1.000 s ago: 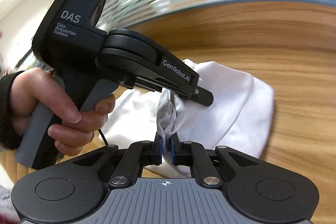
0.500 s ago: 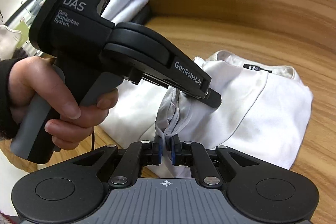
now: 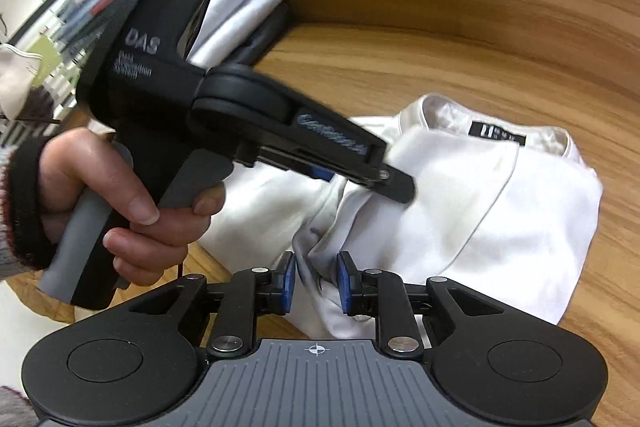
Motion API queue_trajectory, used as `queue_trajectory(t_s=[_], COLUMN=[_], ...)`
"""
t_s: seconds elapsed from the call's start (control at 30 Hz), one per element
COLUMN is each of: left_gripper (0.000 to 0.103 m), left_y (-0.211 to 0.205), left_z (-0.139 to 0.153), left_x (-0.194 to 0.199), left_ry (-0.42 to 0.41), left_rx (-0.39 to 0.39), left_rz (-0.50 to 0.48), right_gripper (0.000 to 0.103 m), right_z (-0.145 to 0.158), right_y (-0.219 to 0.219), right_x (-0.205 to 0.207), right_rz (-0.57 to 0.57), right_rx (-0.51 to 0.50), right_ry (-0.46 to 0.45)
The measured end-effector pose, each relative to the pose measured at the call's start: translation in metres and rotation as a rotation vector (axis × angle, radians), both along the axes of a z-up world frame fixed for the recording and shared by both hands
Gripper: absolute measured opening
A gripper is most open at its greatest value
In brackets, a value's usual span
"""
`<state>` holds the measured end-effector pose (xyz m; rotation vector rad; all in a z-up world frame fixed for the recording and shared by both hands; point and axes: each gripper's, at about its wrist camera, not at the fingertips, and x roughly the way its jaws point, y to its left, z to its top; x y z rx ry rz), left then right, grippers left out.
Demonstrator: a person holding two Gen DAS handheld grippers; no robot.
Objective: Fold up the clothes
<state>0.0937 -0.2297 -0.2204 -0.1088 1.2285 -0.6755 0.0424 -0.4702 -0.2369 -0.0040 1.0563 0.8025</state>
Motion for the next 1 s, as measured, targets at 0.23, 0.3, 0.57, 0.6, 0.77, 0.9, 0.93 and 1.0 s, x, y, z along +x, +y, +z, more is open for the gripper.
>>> queue_trajectory(t_s=[0.23,0.3,0.57,0.6,0.77,0.9,0.93,1.0], left_gripper=[0.044,0.044,0.043,0.043,0.043,0.043,0.043,0.044], left_y=[0.024,0.031,0.026,0.026,0.034,0.059,0.067,0.084], left_z=[0.023,0.029,0.032,0.031,0.027,0.028,0.029,0.031], left_x=[-0.025,-0.032,-0.063,-0.064,-0.064,-0.059,-0.059,-0.06], left_ry=[-0.089,-0.115,-0.162,-0.16,-0.173,-0.174,-0.177,-0.182], left_rx=[0.004,0.006,0.022,0.031,0.081,0.114,0.124,0.148], left_rz=[0.028,0.036,-0.013,-0.013,0.037,0.153,0.185,0.243], right_gripper=[0.025,0.025,0.025,0.025,0.027,0.046,0.046,0.046], right_z=[0.009,0.005,-0.019,-0.024,-0.024,-0.013,-0.013,-0.013], right_y=[-0.021,-0.023,-0.013,-0.011,-0.005,-0.002,0.001,0.009], right_x=[0.003,0.004,-0.002,-0.005,-0.023,-0.032,-0.034,-0.035], right_rz=[-0.016,-0.021,0.046,0.065,0.129,0.17,0.182,0.203], right_rx=[-0.039,-0.059,-0.093,-0.102,-0.134,-0.12,-0.123,-0.134], right_ry=[-0.057,-0.066,-0.064,-0.059,-0.105,-0.179,-0.198,-0.227])
